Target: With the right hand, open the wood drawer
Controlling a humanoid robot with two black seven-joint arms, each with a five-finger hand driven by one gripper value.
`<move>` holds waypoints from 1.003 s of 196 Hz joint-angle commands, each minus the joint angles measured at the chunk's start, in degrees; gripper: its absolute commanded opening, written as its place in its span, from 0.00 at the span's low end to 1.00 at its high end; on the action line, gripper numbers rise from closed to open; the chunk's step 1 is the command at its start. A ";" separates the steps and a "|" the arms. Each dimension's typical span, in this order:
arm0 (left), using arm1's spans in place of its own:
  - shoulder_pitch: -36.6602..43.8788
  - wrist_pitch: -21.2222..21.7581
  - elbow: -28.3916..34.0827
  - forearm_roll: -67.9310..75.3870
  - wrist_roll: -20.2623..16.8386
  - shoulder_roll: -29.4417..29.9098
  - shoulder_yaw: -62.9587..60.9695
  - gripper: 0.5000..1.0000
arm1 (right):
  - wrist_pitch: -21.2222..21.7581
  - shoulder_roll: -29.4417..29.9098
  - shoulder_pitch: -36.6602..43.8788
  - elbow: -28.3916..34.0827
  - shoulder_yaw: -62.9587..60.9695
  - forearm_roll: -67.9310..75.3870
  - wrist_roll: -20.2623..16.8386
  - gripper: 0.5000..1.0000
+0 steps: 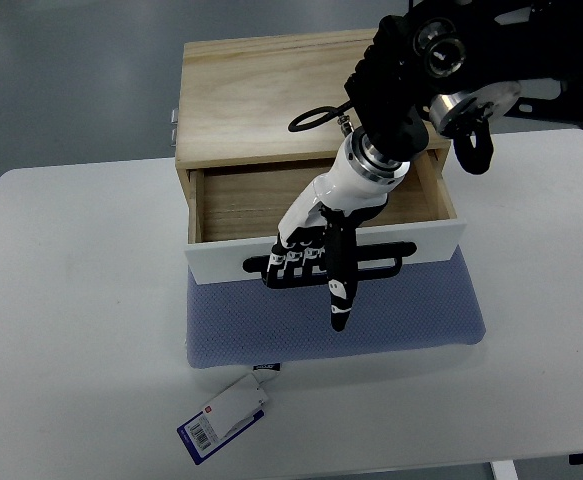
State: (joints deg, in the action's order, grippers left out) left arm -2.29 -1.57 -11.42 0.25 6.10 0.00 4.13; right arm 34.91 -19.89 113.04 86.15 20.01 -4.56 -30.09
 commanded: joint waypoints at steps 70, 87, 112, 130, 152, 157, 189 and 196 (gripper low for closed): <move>0.00 0.08 0.00 0.01 -0.04 0.00 0.00 1.00 | -0.02 -7.97 4.20 -2.30 -7.53 1.22 0.03 0.89; 0.00 -0.01 0.00 0.01 -0.04 0.00 -0.09 1.00 | -0.11 -10.52 4.38 -5.11 -10.78 1.48 0.38 0.89; 0.00 0.08 0.00 0.01 0.05 0.00 -0.09 1.00 | -0.64 -13.42 3.41 -9.77 -14.91 2.01 0.47 0.89; 0.00 0.08 0.00 0.01 0.05 0.00 0.00 1.00 | -2.13 -16.41 -1.24 -17.58 -20.00 2.01 1.61 0.89; 0.00 0.08 -0.09 0.01 0.05 0.00 0.00 1.00 | -6.26 -19.22 -9.07 -25.68 -27.66 1.92 4.78 0.89; 0.00 0.08 -0.09 0.10 0.05 0.00 -0.09 1.00 | -7.23 -19.22 -11.00 -27.26 -29.50 1.92 5.48 0.89; 0.00 -0.01 -0.18 0.10 0.05 0.00 -0.09 1.00 | -17.51 -18.43 -28.74 -35.43 -49.35 1.75 14.09 0.89; 0.00 -0.01 -0.18 0.18 0.05 0.00 -0.09 1.00 | -19.18 -17.99 -31.91 -36.31 -52.78 1.40 15.85 0.89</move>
State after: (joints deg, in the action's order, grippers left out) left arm -2.29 -1.52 -11.54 0.29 6.15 0.00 4.07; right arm 21.69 -38.79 91.99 53.67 -20.87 -2.64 -19.63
